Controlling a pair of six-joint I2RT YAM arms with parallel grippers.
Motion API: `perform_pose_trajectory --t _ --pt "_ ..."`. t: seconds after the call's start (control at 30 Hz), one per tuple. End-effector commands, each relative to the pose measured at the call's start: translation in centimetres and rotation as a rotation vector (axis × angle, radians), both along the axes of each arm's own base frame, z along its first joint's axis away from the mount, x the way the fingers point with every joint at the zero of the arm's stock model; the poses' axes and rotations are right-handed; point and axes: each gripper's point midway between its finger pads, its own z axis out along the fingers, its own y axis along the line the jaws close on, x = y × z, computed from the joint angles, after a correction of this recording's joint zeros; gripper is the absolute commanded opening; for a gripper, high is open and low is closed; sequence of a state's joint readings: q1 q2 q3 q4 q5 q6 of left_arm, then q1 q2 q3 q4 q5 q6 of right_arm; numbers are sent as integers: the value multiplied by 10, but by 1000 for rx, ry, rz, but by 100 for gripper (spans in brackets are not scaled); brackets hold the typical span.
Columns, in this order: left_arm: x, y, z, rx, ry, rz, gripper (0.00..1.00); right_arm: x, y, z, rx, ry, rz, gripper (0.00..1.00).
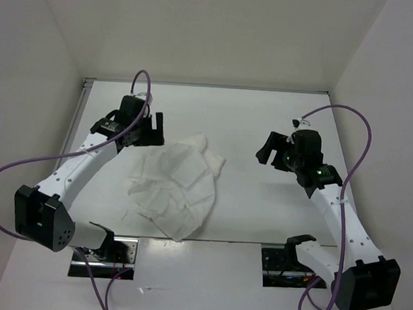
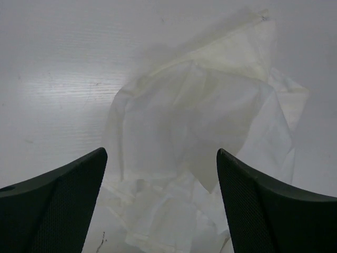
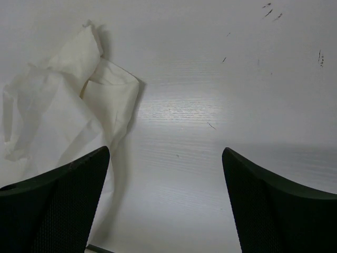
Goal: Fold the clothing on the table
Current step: Move the skirt to the center of the board
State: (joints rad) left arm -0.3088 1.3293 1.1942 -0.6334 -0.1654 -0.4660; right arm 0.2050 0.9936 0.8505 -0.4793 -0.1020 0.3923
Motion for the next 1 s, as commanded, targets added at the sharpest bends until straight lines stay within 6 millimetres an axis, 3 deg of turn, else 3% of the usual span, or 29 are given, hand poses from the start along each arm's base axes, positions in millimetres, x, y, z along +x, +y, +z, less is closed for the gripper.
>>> perform_pose_trajectory --t 0.0,0.03,0.07,0.1,0.2,0.27,0.3,0.37,0.4,0.43,0.6,0.67,0.97 --pt "26 -38 9 -73 -93 -228 93 1 2 20 -9 -51 24 92" --pt "32 -46 9 -75 -102 -287 93 2 1 20 -15 -52 15 92" --pt "44 -59 26 -95 -139 -357 93 3 -1 24 -16 -71 7 92" --pt "56 -64 11 -57 -115 -426 93 2 -1 20 -11 -60 2 92" --pt "90 -86 5 -40 -125 -566 86 1 -1 23 -9 -70 2 92" --pt "113 -96 -10 10 -117 -677 69 -1 2 27 -6 -82 13 92" --pt "125 -97 -32 25 -80 -677 64 0 2 28 -4 -91 13 92" --pt "139 -105 -33 39 -95 -701 59 -4 2 33 1 -112 12 92" --pt "146 -105 -46 55 -87 -704 58 -4 2 33 -6 -114 11 92" --pt "147 -119 -49 55 -104 -728 58 -6 2 37 -2 -127 11 92" --pt "155 -149 -64 24 -112 -855 59 -7 0 43 -5 -149 -9 92" --pt "155 -152 -80 15 -68 -878 59 -7 0 43 -5 -149 -9 92" --pt "150 -158 -107 -19 -3 -928 60 -7 3 40 -7 -140 0 92"
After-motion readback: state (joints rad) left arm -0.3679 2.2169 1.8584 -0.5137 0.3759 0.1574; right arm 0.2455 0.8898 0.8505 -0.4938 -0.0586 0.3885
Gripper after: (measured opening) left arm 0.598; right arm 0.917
